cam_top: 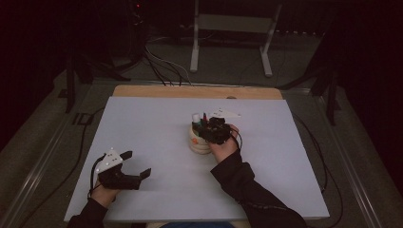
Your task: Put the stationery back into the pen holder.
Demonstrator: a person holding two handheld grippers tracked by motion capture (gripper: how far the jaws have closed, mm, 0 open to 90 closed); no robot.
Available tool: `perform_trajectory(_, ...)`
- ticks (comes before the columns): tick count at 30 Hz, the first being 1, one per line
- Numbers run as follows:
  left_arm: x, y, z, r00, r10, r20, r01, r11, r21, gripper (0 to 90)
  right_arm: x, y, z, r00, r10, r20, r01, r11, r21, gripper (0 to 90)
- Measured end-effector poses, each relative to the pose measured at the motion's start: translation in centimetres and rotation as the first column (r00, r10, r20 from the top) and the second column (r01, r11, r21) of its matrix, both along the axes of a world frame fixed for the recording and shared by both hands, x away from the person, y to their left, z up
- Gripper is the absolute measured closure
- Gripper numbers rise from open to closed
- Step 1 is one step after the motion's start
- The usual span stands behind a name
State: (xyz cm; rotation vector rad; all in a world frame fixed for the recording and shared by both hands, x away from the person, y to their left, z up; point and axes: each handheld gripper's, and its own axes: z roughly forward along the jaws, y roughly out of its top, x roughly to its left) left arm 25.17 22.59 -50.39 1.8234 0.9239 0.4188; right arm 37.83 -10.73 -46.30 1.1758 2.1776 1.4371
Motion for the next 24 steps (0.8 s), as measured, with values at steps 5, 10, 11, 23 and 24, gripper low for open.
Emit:
perform_trajectory(5, 0.0, 0.0, 0.0, 1.0, -0.001, -0.002, 0.001, 1.0, 0.002, 0.3, -0.2, -0.2, -0.1, 0.9998, 0.012, -0.013, -0.012, 0.9999, -0.012, 65.0)
perform_trajectory(10, 0.0, 0.0, 0.0, 1.0, 0.0, -0.001, 0.0, 1.0, 0.003, 0.3, 0.0, -0.4, -0.1, 0.9997, 0.012, -0.023, -0.012, 0.9998, -0.015, 63.4)
perform_trajectory(11, 0.0, 0.0, 0.0, 1.0, 0.0, -0.001, 0.0, 1.0, 0.002, 0.3, 0.0, -0.4, -0.1, 0.9996, 0.019, -0.022, -0.02, 0.9997, -0.012, 62.1)
perform_trajectory(23, 0.0, 0.0, 0.0, 1.0, -0.001, 0.0, 0.001, 1.0, 0.002, 0.3, -0.2, -0.5, 1.3, 0.9988, 0.045, 0.021, -0.046, 0.9985, 0.031, 46.3)
perform_trajectory(24, 0.0, 0.0, 0.0, 1.0, -0.002, 0.0, 0.002, 1.0, 0.001, 0.3, -0.3, -0.5, 1.4, 0.9984, 0.051, 0.026, -0.051, 0.9983, 0.029, 43.2)
